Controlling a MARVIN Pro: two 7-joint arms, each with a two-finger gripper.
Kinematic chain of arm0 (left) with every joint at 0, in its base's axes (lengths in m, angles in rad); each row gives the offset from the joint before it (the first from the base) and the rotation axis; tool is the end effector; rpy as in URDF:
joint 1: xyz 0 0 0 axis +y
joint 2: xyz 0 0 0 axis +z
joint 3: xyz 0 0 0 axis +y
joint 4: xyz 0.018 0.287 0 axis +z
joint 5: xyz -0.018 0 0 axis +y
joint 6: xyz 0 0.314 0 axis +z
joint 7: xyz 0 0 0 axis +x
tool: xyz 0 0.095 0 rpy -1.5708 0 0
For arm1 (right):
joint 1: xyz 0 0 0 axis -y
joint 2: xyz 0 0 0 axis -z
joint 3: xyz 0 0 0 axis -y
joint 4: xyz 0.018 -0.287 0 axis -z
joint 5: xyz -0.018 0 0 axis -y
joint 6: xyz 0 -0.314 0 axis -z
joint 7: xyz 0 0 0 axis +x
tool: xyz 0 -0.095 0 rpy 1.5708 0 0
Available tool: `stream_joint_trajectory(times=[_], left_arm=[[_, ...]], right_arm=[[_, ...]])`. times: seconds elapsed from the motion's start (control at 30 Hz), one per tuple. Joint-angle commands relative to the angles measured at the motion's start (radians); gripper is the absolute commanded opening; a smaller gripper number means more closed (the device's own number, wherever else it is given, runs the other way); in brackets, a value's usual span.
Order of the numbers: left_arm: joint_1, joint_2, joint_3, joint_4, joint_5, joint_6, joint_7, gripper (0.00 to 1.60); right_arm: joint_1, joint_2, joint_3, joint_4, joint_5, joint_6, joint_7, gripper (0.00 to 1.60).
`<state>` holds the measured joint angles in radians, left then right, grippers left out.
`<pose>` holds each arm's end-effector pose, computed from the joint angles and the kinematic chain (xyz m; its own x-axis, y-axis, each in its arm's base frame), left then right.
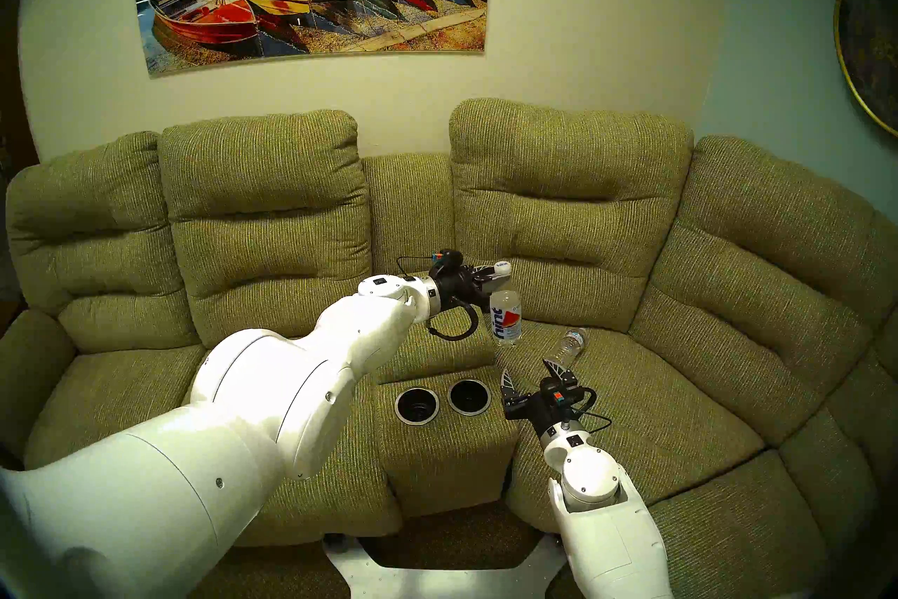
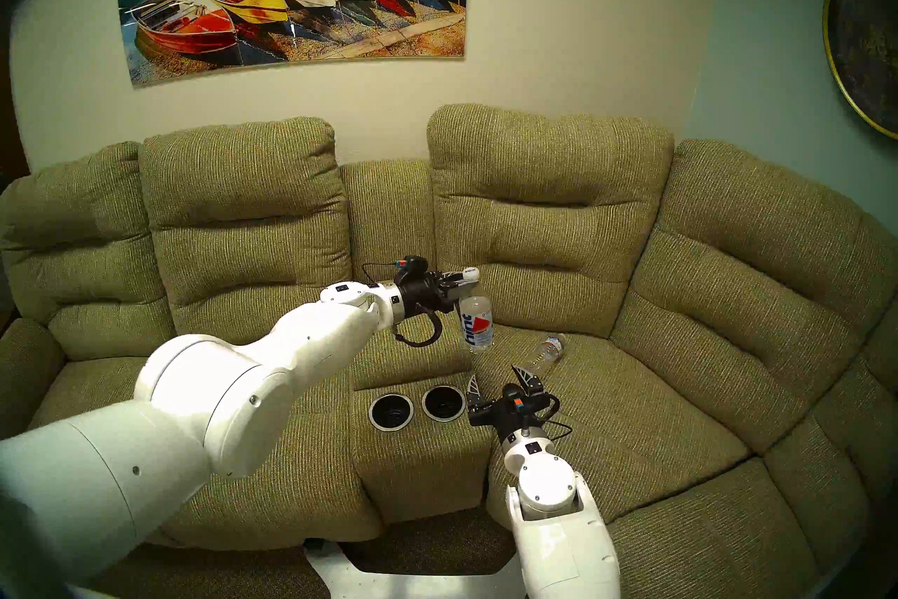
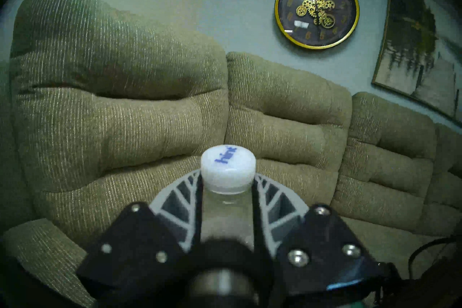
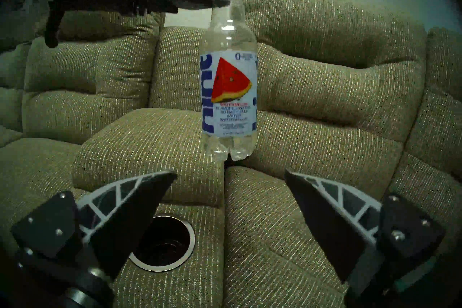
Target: Take bottles out of cup holder
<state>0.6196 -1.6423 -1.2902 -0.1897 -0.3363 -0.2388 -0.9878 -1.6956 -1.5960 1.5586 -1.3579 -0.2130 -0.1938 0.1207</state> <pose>0.5632 -0.1430 -0.3004 0.2043 0.0998 0.9738 -0.8583 -0.4602 0.2272 0.3647 0.0295 -0.4236 0.1342 0.1829 0.9739 0.1972 -0.9681 0.1546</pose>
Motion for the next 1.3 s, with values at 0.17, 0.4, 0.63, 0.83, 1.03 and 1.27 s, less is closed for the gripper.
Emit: stream_joint_trajectory(times=[0.17,0.4,0.63,0.83,1.03,1.27], left_arm=[[-0.015,-0.005,-0.057,0.004,-0.057,-0.004,-0.155,0.00],[-0.012,-0.010,-0.067,0.021,-0.056,-0.009,-0.183,0.00],[-0.013,-0.019,-0.076,0.034,-0.055,-0.011,-0.191,0.00],[-0.017,-0.027,-0.084,0.038,-0.057,-0.007,-0.206,0.00],[-0.020,-0.030,-0.094,0.045,-0.059,0.008,-0.225,0.00],[-0.020,-0.027,-0.113,0.051,-0.068,0.042,-0.272,0.00]], right_arm=[[0.102,0.010,0.005,0.032,-0.029,-0.029,-0.028,1.60],[0.107,0.014,0.007,0.012,-0.040,-0.047,-0.040,1.60],[0.102,0.007,0.007,0.001,-0.026,-0.055,-0.030,1.60],[0.101,0.008,0.002,-0.003,-0.013,-0.058,-0.015,1.60],[0.105,0.010,-0.003,-0.007,-0.004,-0.060,0.009,1.60],[0.121,0.012,-0.003,0.003,0.001,-0.056,0.026,1.60]])
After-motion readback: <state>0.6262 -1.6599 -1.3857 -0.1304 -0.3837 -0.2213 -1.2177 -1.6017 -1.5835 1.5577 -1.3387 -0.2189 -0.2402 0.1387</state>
